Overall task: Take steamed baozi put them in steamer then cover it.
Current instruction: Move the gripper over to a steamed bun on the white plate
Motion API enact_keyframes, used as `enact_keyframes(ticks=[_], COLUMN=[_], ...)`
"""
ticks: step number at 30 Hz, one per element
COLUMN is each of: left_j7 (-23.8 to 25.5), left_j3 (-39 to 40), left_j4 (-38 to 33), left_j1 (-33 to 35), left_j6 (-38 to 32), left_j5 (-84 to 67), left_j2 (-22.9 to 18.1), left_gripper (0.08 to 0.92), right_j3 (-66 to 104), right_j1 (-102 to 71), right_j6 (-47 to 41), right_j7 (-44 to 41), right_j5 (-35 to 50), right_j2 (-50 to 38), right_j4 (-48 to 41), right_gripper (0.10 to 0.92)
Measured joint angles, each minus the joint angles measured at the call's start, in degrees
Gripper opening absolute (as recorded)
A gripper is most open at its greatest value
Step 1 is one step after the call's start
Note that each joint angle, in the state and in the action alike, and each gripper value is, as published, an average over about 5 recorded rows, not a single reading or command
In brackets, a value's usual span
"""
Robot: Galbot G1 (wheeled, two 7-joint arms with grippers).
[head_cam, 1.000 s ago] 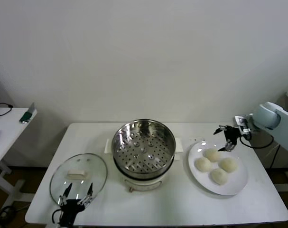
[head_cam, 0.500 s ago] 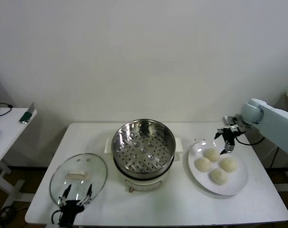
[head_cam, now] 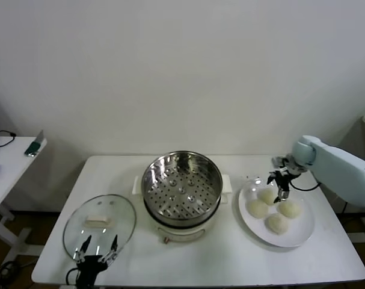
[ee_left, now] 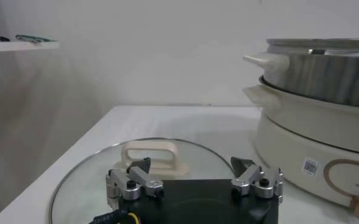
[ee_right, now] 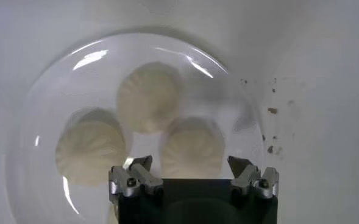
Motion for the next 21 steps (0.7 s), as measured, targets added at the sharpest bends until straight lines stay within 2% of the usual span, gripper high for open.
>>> enact_keyframes(ticks=[3,13,21], left_j7=[0.0,-0.2,-0.3], left_j3=[0.0,-0.6,-0.5], left_j4=[0.2,0.7,0.9], left_j1=[-0.1,-0.5,-0.6], left_j6=[0.0,0.0,0.1], left_j5=[0.0,0.0,0.0], left_j2=[0.0,0.1,0.1], left_gripper=[0.823,0.823,0.823], right_j3=[0.7,2.2,2.0], right_j1=[-0.7,-1.9,-1.2], right_j6=[0.1,0.5,1.2], right_j7=[0.4,1.0,0.9], right_j5=[-1.0,-2.4,-2.4], right_j2=[0.7,1.6,1.0], right_j4=[-1.0,-2.1,-1.2], right_gripper=[0.811,0.671,0.662])
